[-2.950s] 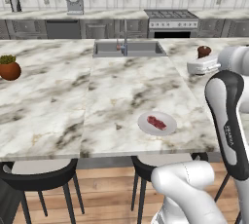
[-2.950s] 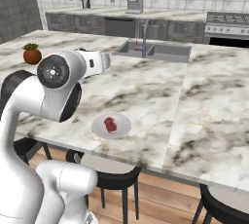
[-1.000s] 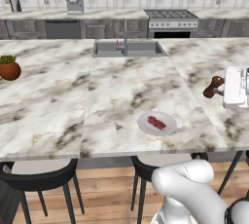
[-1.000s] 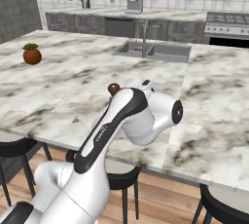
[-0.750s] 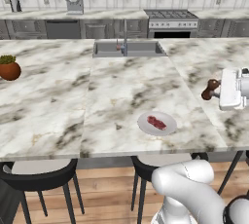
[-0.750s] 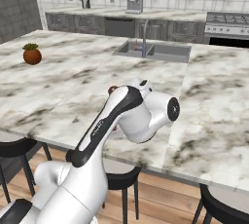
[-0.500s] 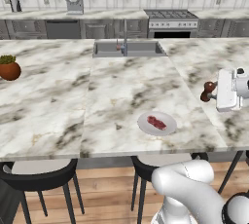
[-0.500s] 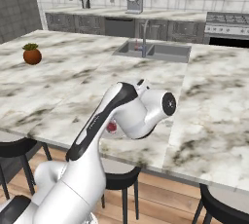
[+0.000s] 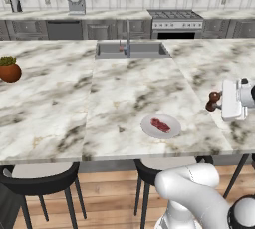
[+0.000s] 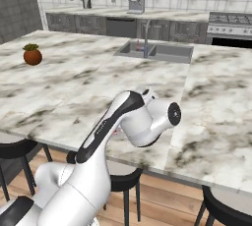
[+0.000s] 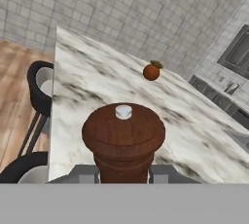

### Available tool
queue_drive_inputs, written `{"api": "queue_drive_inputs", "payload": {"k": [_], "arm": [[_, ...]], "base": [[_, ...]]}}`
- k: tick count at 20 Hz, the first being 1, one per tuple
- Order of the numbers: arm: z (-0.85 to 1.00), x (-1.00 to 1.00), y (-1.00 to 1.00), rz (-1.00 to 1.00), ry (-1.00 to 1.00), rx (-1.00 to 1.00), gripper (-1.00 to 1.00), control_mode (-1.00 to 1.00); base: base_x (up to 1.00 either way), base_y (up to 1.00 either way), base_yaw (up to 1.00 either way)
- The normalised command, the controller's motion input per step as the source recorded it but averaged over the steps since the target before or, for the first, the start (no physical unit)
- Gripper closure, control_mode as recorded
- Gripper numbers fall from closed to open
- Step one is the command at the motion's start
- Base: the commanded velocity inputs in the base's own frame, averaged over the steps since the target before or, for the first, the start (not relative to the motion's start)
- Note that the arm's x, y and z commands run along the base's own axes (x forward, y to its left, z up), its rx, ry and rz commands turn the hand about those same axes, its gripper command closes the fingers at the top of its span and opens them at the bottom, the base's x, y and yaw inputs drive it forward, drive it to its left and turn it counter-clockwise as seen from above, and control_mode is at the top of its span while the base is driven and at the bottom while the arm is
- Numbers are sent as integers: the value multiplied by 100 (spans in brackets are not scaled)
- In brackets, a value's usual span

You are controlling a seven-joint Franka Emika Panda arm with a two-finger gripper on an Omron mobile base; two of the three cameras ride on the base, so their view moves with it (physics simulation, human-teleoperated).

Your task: Retrieve the shaker from the cabinet and place it next the steak on a plate on the dining table.

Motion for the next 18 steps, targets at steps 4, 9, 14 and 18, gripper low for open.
{"api": "queue_drive_inputs", "payload": {"k": [4, 9, 14, 18], "arm": [[-49, 13, -16, 0, 1, 6, 100, -100], [-44, 17, -14, 0, 7, 10, 100, -100], [-41, 20, -15, 0, 11, 13, 100, -100], [-33, 18, -6, 0, 10, 9, 100, -100]], "base": [[0, 0, 0], [0, 0, 0], [0, 0, 0], [0, 0, 0]]}}
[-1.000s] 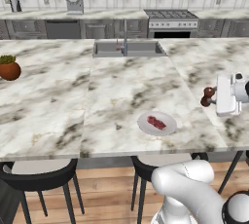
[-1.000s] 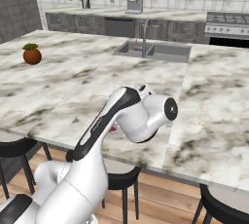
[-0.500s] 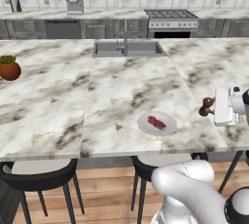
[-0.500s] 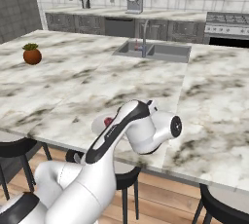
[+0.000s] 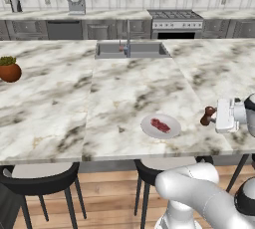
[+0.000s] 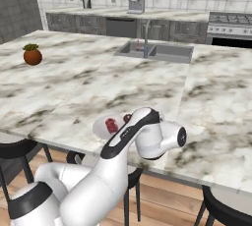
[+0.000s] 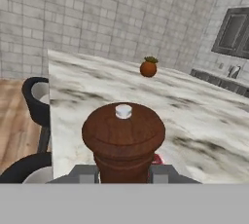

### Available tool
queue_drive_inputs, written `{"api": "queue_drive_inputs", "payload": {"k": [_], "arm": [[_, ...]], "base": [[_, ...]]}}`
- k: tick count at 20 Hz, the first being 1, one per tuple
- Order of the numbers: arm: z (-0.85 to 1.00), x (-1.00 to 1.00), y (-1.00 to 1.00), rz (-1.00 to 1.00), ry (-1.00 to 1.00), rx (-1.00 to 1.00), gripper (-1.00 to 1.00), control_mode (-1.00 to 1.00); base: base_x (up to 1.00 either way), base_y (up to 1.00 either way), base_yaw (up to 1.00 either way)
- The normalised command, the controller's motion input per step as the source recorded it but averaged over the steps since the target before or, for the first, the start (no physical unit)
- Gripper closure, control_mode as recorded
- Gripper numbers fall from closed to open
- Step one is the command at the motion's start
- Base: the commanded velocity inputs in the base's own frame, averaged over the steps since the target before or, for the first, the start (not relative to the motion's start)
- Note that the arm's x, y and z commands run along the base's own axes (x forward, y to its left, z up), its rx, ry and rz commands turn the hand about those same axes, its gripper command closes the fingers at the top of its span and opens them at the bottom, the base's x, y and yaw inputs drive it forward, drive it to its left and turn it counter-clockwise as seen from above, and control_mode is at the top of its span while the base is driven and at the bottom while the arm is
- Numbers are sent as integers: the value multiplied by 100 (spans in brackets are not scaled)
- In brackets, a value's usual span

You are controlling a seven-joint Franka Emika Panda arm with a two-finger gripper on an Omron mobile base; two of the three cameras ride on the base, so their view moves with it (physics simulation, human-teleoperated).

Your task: Retrieve the shaker from the cabinet and place it next the steak on a plate on the dining table.

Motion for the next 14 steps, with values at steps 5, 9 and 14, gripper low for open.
{"api": "queue_drive_inputs", "payload": {"k": [5, 9, 14], "arm": [[-29, 14, -1, 0, 8, 6, 100, -100], [-31, 15, 0, 0, 2, 0, 100, -100], [-36, 23, 0, 0, 0, 0, 100, -100]], "base": [[0, 0, 0], [0, 0, 0], [0, 0, 0]]}}
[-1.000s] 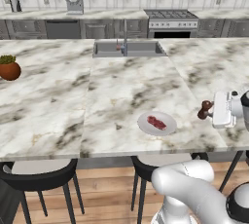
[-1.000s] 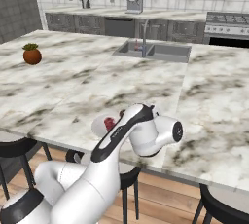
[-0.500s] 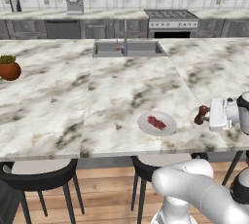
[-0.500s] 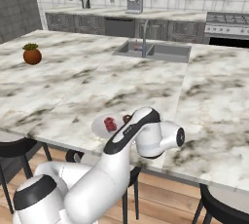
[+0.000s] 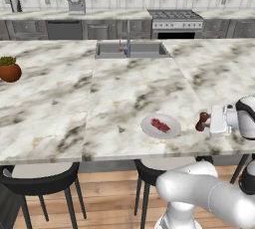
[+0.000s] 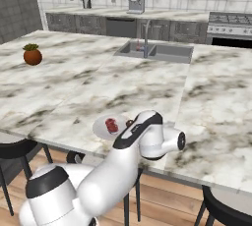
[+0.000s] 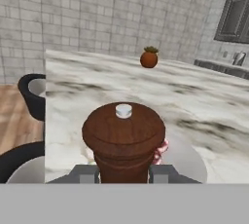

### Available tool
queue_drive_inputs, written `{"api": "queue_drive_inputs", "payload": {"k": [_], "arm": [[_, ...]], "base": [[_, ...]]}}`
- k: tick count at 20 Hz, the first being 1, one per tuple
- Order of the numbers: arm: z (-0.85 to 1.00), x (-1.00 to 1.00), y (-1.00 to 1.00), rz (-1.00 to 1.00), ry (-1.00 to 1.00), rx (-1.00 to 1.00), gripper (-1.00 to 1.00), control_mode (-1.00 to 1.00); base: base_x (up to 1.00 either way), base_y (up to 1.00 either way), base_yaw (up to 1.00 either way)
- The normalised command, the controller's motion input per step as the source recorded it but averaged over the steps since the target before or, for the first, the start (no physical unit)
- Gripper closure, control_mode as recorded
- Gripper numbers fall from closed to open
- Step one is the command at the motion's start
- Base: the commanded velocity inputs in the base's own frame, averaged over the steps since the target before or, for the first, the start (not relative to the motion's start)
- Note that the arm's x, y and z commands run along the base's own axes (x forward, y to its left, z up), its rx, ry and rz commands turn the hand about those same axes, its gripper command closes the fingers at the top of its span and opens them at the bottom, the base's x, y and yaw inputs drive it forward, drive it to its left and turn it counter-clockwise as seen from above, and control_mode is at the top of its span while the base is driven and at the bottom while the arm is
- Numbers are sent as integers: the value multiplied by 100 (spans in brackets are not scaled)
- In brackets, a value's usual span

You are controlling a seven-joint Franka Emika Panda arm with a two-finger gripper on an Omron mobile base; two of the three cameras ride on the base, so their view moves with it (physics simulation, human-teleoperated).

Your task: Retrieve the shaker from the cabinet and place it next the steak on a plate on the dining table.

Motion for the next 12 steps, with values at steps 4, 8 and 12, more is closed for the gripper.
{"api": "queue_drive_inputs", "payload": {"k": [4, 8, 12], "arm": [[-35, 25, 0, 0, 0, 0, 100, -100], [-36, 31, -4, 0, 0, 0, 100, -100], [-33, 37, -11, 0, 0, 0, 100, -100]], "base": [[0, 0, 0], [0, 0, 0], [0, 0, 0]]}}
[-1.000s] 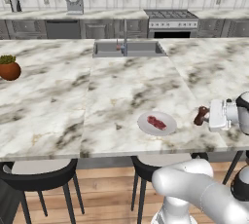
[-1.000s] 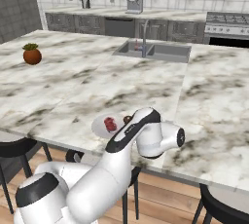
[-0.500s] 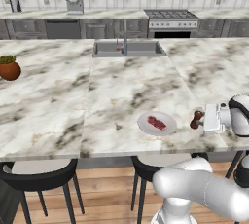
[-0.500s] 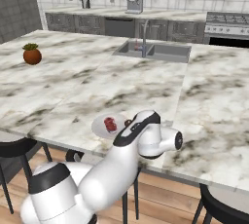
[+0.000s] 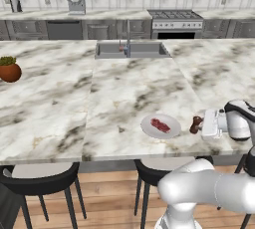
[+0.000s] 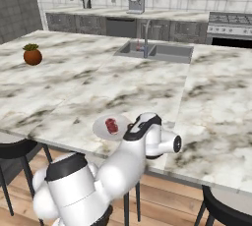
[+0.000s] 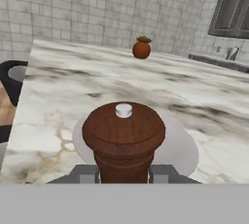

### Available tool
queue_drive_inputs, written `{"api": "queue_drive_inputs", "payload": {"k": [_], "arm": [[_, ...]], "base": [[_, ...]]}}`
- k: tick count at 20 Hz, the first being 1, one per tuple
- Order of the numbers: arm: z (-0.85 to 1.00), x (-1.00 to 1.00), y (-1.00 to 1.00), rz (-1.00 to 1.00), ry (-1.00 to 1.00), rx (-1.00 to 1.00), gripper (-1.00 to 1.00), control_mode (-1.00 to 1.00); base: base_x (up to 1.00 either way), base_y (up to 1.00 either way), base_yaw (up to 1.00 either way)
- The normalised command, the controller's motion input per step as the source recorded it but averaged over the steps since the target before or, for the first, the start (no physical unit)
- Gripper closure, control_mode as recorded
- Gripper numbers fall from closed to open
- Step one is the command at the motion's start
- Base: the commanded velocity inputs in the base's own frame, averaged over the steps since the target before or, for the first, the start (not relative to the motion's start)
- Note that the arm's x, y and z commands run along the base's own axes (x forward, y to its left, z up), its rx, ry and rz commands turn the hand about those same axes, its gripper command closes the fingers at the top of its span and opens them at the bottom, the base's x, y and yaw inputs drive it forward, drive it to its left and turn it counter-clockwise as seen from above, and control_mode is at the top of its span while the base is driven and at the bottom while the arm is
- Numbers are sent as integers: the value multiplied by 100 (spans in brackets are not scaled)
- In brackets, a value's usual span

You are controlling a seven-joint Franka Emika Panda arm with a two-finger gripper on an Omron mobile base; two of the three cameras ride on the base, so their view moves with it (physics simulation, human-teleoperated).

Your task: Retrieve the shaker from the cabinet and place it next the steak on a plate on the dining table.

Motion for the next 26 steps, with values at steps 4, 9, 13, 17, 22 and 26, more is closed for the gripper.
{"api": "queue_drive_inputs", "payload": {"k": [4, 9, 13, 17, 22, 26], "arm": [[-32, 39, -13, 0, 0, 0, 100, -100], [-33, 42, -16, 0, 0, 0, 100, -100], [-33, 41, -26, 0, 0, 0, 100, -100], [-34, 41, -28, 0, 0, 0, 100, -100], [-33, 38, -19, 0, 0, 0, 100, -100], [-30, 0, -2, 1, -1, 0, -100, -100]], "base": [[0, 0, 0], [0, 0, 0], [0, 0, 0], [0, 0, 0], [0, 0, 0], [0, 0, 0]]}}
